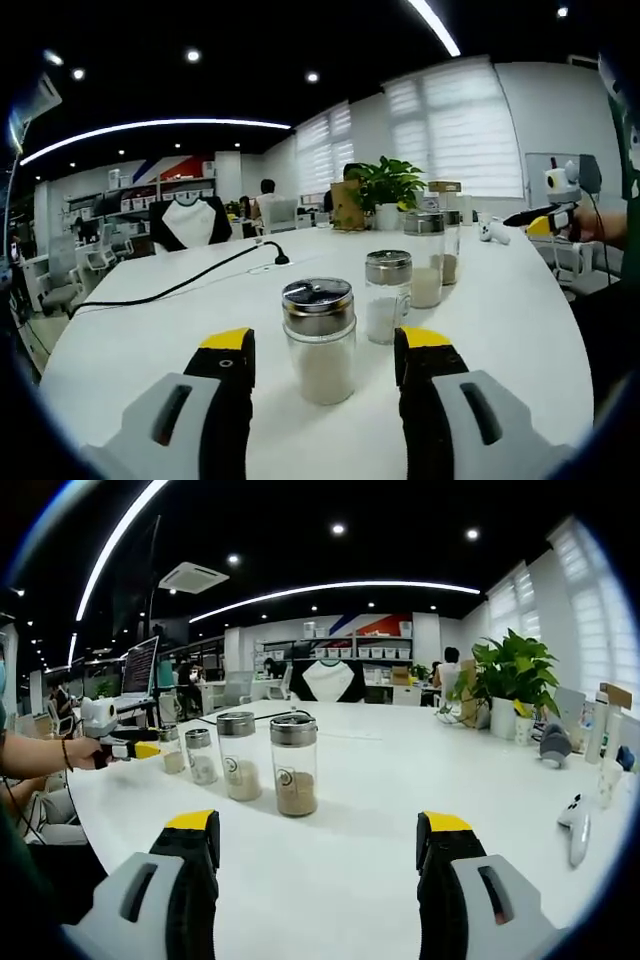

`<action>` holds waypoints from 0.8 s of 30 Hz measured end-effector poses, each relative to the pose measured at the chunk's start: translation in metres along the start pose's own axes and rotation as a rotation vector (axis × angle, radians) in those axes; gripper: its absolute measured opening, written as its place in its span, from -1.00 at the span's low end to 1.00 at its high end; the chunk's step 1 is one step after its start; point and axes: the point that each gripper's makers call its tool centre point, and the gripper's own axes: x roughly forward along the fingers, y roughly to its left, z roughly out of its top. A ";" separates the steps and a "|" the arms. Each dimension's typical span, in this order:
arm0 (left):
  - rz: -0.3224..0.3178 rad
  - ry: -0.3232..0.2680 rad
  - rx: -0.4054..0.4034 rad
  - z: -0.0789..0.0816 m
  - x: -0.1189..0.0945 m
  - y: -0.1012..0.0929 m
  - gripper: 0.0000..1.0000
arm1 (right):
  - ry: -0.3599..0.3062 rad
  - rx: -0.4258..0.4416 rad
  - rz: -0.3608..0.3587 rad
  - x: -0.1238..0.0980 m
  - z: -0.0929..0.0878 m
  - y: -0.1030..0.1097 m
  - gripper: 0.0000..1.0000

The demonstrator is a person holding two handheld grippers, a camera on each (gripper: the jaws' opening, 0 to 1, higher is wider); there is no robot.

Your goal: Rotate the seasoning bottle until the label or dispensing opening points toward the visible target arrow and the bottle remains upright within the marked orientation range

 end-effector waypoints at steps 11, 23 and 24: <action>0.236 0.029 -0.010 -0.002 0.001 -0.006 0.20 | 0.004 0.002 -0.004 -0.002 -0.002 -0.002 0.64; 0.446 -0.015 -0.097 0.003 0.012 0.009 0.13 | 0.006 0.006 -0.003 0.000 -0.004 -0.003 0.64; 0.465 -0.010 -0.118 0.000 0.013 0.011 0.12 | 0.007 0.006 -0.002 0.000 -0.004 -0.003 0.64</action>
